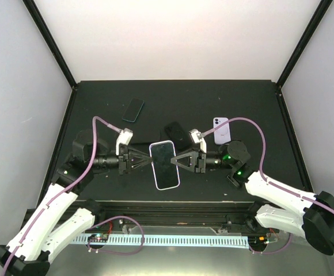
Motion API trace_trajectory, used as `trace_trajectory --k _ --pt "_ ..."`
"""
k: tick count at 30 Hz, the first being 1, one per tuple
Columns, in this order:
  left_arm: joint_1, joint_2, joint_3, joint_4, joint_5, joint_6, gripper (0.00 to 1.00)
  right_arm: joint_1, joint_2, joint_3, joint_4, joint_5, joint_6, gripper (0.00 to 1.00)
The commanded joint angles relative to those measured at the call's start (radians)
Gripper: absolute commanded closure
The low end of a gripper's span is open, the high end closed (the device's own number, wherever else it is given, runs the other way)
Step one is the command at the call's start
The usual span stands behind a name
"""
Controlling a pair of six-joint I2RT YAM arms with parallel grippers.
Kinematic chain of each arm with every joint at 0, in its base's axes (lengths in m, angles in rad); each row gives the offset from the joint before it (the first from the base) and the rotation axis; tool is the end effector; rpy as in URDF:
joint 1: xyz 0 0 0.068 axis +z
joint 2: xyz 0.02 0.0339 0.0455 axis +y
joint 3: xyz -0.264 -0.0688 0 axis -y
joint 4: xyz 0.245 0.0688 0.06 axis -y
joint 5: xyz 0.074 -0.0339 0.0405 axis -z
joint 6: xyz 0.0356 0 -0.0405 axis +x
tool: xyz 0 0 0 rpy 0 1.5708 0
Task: Put the phone into the phone case
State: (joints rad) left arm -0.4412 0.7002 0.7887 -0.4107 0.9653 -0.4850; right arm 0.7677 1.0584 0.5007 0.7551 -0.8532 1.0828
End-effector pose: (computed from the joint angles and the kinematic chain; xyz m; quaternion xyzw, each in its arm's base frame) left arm 0.1198 -0.0889 0.3352 0.2555 0.7245 -0.5682 0.2950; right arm 0.1438 0.1761 0.2839 -0.2255 0.6202 0.7202 0.2140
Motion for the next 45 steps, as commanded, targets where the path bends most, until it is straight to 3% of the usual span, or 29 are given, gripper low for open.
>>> trace_trajectory --k 1,5,13,20,25,28,31,36,40,45 --pt "-0.007 0.001 -0.005 0.028 -0.008 0.002 0.87 0.005 -0.026 0.04 0.102 0.009 0.011 0.98" --pt "-0.007 0.013 0.002 0.01 -0.01 0.05 0.98 0.004 -0.032 0.025 0.149 -0.012 0.043 0.99" --pt "-0.007 0.05 0.039 -0.115 -0.064 0.162 0.98 0.005 -0.026 -0.02 0.305 -0.036 0.16 0.99" --pt "-0.004 0.067 0.072 -0.27 -0.265 0.2 0.94 0.003 -0.042 -0.028 0.309 -0.025 0.167 0.99" --pt "-0.001 0.073 0.083 -0.324 -0.35 0.193 0.88 0.005 -0.037 -0.032 0.307 -0.017 0.169 0.99" --pt "0.002 0.067 0.099 -0.336 -0.336 0.18 0.72 0.004 -0.038 -0.025 0.259 -0.012 0.133 0.99" --pt "0.001 0.035 0.094 -0.283 -0.217 0.146 0.63 0.004 -0.047 -0.015 0.175 0.007 0.075 0.99" --pt "0.001 -0.082 -0.007 0.005 -0.023 -0.038 0.43 0.005 -0.033 -0.007 0.16 0.016 0.068 0.99" --pt "0.001 -0.129 -0.06 0.19 0.043 -0.15 0.37 0.005 -0.013 -0.002 0.172 0.016 0.077 0.99" --pt "0.0 -0.079 -0.044 0.151 0.036 -0.11 0.37 0.004 0.011 0.009 0.196 0.004 0.096 0.99"
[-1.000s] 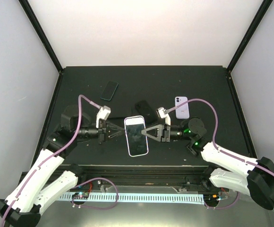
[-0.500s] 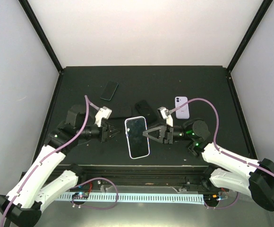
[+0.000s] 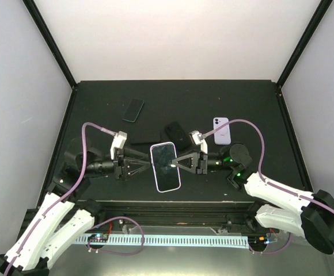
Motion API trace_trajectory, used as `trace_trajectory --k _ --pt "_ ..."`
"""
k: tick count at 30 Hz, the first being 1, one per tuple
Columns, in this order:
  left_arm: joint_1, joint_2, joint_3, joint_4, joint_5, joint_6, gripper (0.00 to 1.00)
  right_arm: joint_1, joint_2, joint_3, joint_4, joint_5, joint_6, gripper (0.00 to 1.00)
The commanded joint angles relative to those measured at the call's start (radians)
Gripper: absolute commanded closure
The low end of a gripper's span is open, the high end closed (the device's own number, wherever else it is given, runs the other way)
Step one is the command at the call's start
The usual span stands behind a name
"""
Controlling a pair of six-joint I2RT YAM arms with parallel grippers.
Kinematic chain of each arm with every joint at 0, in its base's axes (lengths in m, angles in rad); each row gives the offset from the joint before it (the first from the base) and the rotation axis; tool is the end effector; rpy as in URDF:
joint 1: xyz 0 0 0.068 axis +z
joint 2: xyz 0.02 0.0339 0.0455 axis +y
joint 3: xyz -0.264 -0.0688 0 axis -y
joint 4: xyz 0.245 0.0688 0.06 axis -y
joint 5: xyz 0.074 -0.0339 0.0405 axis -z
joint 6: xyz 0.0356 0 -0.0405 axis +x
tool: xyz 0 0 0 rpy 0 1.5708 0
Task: Put the phone into the phone case
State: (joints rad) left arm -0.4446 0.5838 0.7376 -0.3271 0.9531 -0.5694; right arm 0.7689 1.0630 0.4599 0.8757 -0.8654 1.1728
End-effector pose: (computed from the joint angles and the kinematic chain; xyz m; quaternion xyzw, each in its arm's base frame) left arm 0.1011 -0.0803 0.3395 0.2521 0.6974 -0.5846 0.3292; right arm 0.1399 0.1731 0.2808 -0.2172 0.6046 0.7400 0.1991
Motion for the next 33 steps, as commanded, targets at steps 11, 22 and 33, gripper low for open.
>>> trace_trajectory --k 11,22,33 --pt "-0.002 0.102 0.01 0.063 0.043 0.02 0.72 0.004 0.023 0.048 0.12 0.005 0.031 0.99" --pt "0.001 0.095 0.009 0.0 0.119 0.23 0.98 0.004 0.066 -0.005 0.391 -0.043 0.206 0.99" --pt "0.001 0.156 0.046 -0.129 0.046 0.338 0.98 0.003 0.021 -0.012 0.38 -0.05 0.203 0.99"
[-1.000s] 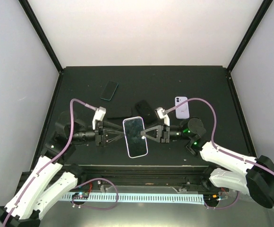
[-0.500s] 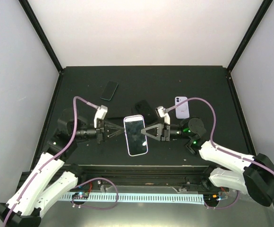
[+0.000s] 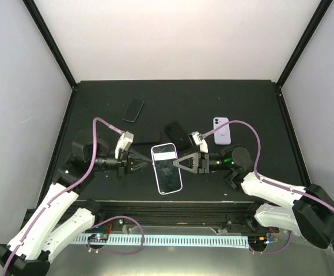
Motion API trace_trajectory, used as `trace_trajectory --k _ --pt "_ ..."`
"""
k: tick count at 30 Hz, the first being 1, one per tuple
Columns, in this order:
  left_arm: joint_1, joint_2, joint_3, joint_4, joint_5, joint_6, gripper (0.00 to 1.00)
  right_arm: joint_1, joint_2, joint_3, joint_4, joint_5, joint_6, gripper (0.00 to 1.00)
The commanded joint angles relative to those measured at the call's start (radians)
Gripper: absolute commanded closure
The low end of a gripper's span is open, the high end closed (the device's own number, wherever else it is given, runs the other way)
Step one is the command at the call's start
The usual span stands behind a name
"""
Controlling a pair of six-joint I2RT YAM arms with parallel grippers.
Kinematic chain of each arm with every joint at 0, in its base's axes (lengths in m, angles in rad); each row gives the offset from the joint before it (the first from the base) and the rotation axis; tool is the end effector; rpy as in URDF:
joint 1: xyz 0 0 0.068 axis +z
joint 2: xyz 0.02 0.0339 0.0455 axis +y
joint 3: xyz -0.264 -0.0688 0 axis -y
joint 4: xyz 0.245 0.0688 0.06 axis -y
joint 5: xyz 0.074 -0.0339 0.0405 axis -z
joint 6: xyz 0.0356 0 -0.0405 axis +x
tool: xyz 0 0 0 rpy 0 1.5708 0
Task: Put the phone into the phone case
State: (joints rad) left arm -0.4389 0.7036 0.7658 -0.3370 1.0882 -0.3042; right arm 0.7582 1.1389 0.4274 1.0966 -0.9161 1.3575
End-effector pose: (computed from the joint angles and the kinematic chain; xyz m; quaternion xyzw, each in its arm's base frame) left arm 0.1193 -0.0908 0.3348 0.3576 0.6596 -0.5721 0.3313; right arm 0.1424 0.1738 0.2747 -0.2025 0.5871 0.7694 0.1498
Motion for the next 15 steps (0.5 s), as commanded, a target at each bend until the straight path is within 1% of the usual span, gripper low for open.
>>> trace_trajectory --k 1,4,7,8,11,15 --pt "-0.004 0.038 0.019 -0.132 -0.117 0.074 0.98 0.014 -0.059 0.02 0.161 0.001 0.02 0.99" --pt "-0.002 0.037 0.027 -0.171 -0.207 0.07 0.95 0.015 -0.075 0.02 0.143 -0.002 0.009 0.99" --pt "-0.001 0.024 0.029 -0.177 -0.231 0.038 0.87 0.014 -0.103 0.024 0.049 0.002 -0.051 0.99" --pt "0.0 0.017 0.031 -0.18 -0.247 0.025 0.84 0.015 -0.115 0.024 0.016 0.007 -0.073 0.99" --pt "0.0 -0.016 0.027 -0.185 -0.283 -0.019 0.65 0.014 -0.139 0.025 -0.039 0.017 -0.113 0.99" --pt "0.0 -0.067 -0.012 -0.079 -0.188 -0.114 0.53 0.015 -0.151 0.031 -0.102 0.031 -0.155 0.99"
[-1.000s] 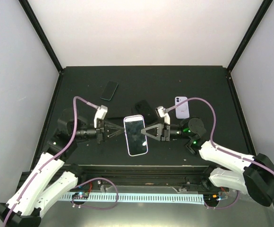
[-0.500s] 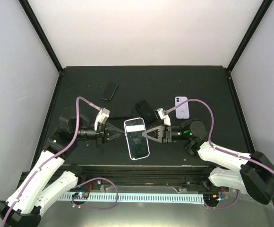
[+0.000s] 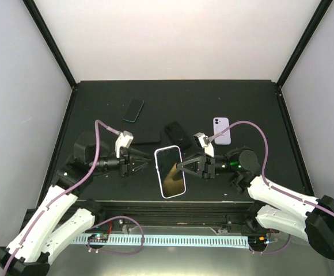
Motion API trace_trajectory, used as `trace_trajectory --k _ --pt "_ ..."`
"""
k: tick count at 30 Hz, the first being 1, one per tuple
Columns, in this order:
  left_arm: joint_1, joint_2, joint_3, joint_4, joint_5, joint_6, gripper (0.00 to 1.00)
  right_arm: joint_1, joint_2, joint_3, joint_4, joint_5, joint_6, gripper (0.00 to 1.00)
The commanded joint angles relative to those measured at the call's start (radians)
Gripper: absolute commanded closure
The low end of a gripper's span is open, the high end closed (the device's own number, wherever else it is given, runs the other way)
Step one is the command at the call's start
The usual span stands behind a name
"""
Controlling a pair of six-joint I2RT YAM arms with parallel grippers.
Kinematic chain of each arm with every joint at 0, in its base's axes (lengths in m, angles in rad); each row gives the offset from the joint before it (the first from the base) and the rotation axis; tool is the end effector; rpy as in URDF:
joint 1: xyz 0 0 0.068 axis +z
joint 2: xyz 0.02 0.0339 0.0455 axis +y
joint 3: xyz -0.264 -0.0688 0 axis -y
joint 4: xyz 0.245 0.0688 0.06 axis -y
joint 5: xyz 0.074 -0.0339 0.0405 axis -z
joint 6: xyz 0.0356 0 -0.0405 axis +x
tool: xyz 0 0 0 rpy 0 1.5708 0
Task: Put the phone into the phone case
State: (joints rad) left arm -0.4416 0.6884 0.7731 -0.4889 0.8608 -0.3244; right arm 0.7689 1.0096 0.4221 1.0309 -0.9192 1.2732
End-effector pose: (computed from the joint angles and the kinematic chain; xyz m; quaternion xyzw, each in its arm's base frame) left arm 0.1191 -0.0862 0.3235 0.2738 0.7438 -0.5101 0.3341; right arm 0.1262 0.1615 0.2922 -0.2436 0.5573 0.7698 0.1937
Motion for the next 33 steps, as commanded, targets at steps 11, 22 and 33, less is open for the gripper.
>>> trace_trajectory --k 11,22,33 --pt "0.001 -0.121 -0.072 0.286 0.085 -0.292 0.33 0.004 -0.022 0.071 -0.191 0.079 -0.183 0.99" --pt "-0.005 -0.009 -0.025 0.286 0.028 -0.298 0.33 0.005 0.024 0.087 -0.204 0.077 -0.195 0.99" --pt "-0.01 0.044 0.004 0.213 -0.049 -0.266 0.92 0.008 0.048 0.109 -0.273 0.086 -0.247 0.99"
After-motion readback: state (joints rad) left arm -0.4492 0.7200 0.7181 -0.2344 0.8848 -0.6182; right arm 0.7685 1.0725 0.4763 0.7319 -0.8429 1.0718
